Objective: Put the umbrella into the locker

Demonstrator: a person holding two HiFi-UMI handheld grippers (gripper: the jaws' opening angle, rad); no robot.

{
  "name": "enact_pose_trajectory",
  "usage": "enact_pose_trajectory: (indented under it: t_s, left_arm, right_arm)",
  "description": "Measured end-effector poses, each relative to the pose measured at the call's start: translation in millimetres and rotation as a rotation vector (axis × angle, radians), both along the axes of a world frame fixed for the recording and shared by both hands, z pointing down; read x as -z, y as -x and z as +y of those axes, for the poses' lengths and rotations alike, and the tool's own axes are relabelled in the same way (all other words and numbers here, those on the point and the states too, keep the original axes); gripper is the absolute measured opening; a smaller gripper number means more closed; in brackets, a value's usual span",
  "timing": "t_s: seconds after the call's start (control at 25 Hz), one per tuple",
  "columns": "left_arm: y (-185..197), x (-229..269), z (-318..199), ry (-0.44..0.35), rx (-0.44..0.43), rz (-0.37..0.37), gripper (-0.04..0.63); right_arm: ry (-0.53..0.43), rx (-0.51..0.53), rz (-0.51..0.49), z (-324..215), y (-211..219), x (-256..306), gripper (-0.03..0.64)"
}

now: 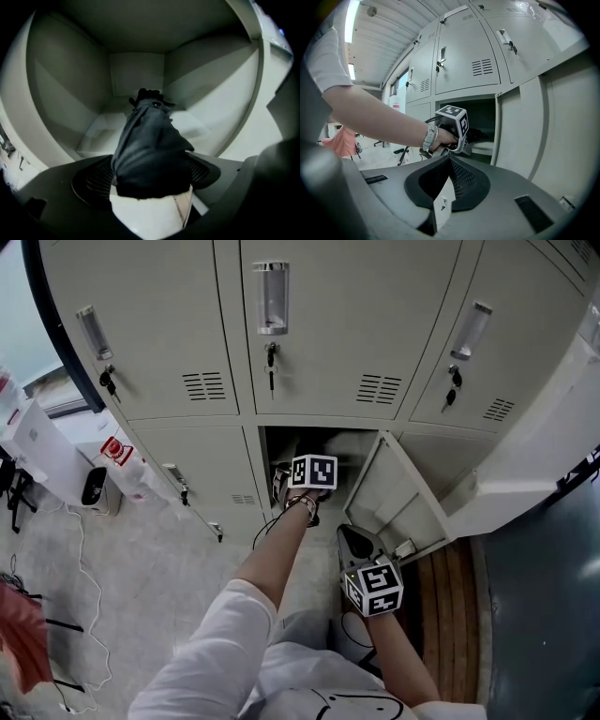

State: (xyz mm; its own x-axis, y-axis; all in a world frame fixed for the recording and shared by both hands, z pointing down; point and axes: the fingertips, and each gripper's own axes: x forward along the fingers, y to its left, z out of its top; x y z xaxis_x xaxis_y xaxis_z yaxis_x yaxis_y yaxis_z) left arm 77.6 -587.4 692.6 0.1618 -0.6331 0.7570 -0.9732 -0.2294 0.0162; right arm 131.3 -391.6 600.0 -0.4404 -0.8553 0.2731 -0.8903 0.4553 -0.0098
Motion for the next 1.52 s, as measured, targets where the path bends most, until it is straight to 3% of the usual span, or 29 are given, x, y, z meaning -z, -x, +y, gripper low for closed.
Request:
enact_pose_trajectory:
  t_s: [0.32, 0.88, 1.08, 1.28, 1.52]
  left_arm:
    - [2.3, 13.6, 41.1, 0.043, -0.076, 0.047, 0.482]
    - [-2.4, 99.4, 121.8, 0.069, -0.173, 0.107, 0.465]
    - [-4.3, 136.7, 138.4, 0.008, -0.207, 0.152, 0.439]
    - [-7.3, 180.1, 156.7, -0.105, -0.262, 0.23, 0.434]
    - [-5.6, 229.6, 182.0, -0.282, -0.315, 0.213, 0.327]
  right_arm:
    - [0.017, 0.003, -0.023, 12.4, 3.5, 34.6, 0.014]
    - [0.007, 0.006, -0.055, 28.6, 1.2, 132.3, 0.014]
    - [-0.024, 0.009, -0.055, 27.3, -0.8, 155.3, 0.014]
    - [-0.079, 0.028, -0.013, 31.1, -4.6, 176.7, 0.014]
    - [-0.139, 0.016, -0.009, 38.9, -17.0, 203.9, 0.014]
